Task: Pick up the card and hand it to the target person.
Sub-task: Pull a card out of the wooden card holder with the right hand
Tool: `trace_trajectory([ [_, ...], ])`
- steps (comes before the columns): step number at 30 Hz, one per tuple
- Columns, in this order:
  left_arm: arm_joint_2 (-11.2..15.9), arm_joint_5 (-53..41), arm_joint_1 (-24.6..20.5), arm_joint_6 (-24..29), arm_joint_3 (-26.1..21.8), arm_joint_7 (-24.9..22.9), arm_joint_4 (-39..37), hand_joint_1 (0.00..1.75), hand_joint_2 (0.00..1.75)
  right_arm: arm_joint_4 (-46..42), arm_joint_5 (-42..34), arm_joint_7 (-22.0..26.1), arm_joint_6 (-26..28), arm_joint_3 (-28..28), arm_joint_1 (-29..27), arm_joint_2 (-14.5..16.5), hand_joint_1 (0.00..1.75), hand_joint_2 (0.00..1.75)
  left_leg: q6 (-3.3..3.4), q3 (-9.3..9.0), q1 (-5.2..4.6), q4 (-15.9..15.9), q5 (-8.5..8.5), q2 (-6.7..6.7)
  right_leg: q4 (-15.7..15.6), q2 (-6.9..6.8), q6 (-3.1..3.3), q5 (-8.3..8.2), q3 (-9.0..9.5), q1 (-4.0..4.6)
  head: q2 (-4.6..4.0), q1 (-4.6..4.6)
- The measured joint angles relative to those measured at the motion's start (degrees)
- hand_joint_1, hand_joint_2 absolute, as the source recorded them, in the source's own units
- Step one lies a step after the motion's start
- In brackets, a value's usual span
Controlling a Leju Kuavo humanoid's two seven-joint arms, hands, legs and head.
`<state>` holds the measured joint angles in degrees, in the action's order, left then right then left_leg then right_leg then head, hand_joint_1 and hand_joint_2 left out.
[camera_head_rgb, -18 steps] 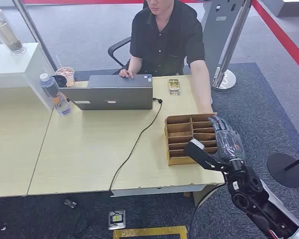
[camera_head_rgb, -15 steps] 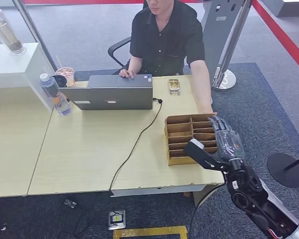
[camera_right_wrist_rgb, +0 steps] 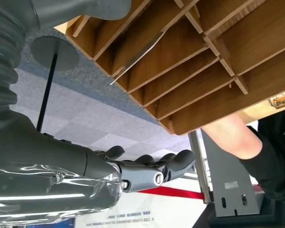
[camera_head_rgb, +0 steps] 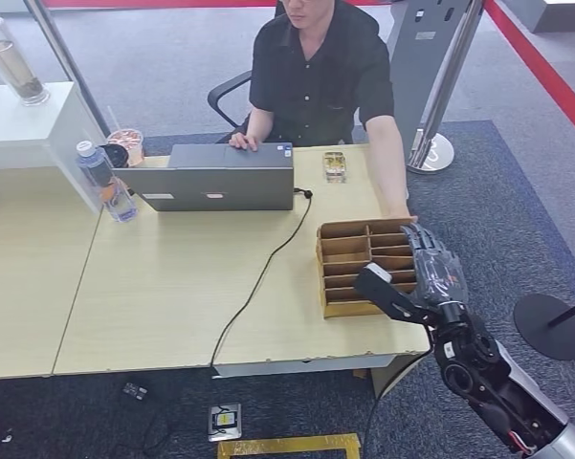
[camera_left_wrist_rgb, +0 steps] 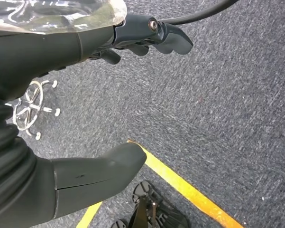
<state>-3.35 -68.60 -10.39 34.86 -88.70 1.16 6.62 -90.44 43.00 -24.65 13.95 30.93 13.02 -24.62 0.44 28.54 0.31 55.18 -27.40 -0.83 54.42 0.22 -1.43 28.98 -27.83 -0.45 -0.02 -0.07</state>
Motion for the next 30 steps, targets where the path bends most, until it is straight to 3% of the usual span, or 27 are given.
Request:
trace_trajectory([
  [12,0.19,-0.38,0.0,0.17,0.0,-0.48,0.0,0.0,1.75,2.65,0.21,0.63,0.4,0.38,0.78,0.8,0.25,1.75,0.0,0.0,0.0,0.0,0.0,0.0,0.0,0.0,0.0,0.0,0.0,0.0,0.0,0.01],
  [18,0.19,-0.31,0.0,0.39,0.0,-0.56,0.0,0.0,1.75,3.96,0.3,1.21,0.4,0.47,1.48,1.43,0.39,1.75,0.0,0.0,0.0,0.0,0.0,0.0,0.0,0.0,0.0,0.0,0.0,0.0,0.0,0.03],
  [21,0.19,-0.21,0.0,0.39,0.0,-0.62,0.0,0.0,1.75,4.5,0.34,1.33,0.39,0.52,1.68,1.68,0.58,1.75,0.0,0.0,0.0,0.0,0.0,0.0,0.0,0.0,0.0,0.0,0.0,0.0,0.0,0.03],
  [22,0.19,-0.22,0.0,0.39,0.0,-0.63,0.0,0.0,1.75,4.66,0.34,1.35,0.39,0.56,1.72,1.76,0.73,1.75,0.0,0.0,0.0,0.0,0.0,0.0,0.0,0.0,0.0,0.0,-0.01,0.0,0.0,0.02],
  [25,0.19,-0.44,0.0,0.39,0.0,-0.63,0.0,0.0,1.75,5.09,0.49,1.26,0.39,0.72,1.77,1.89,1.46,1.75,0.0,0.0,0.0,0.0,0.0,0.0,0.0,0.0,0.0,0.0,-0.01,0.0,0.0,0.01],
  [26,0.19,-0.58,0.0,0.38,0.0,-0.63,0.0,0.0,1.75,5.21,0.6,1.11,0.39,0.77,1.77,1.91,1.61,1.75,0.0,0.0,0.0,0.0,0.0,0.0,0.0,0.0,0.0,0.0,-0.01,0.0,0.0,0.02],
  [30,0.24,-1.19,0.01,0.23,0.0,-0.63,0.0,0.0,1.75,5.4,1.25,-0.06,0.34,0.82,1.54,1.96,1.61,1.75,0.0,-0.01,0.0,0.0,0.0,0.0,0.0,0.01,0.0,0.0,-0.02,0.0,0.0,0.01],
])
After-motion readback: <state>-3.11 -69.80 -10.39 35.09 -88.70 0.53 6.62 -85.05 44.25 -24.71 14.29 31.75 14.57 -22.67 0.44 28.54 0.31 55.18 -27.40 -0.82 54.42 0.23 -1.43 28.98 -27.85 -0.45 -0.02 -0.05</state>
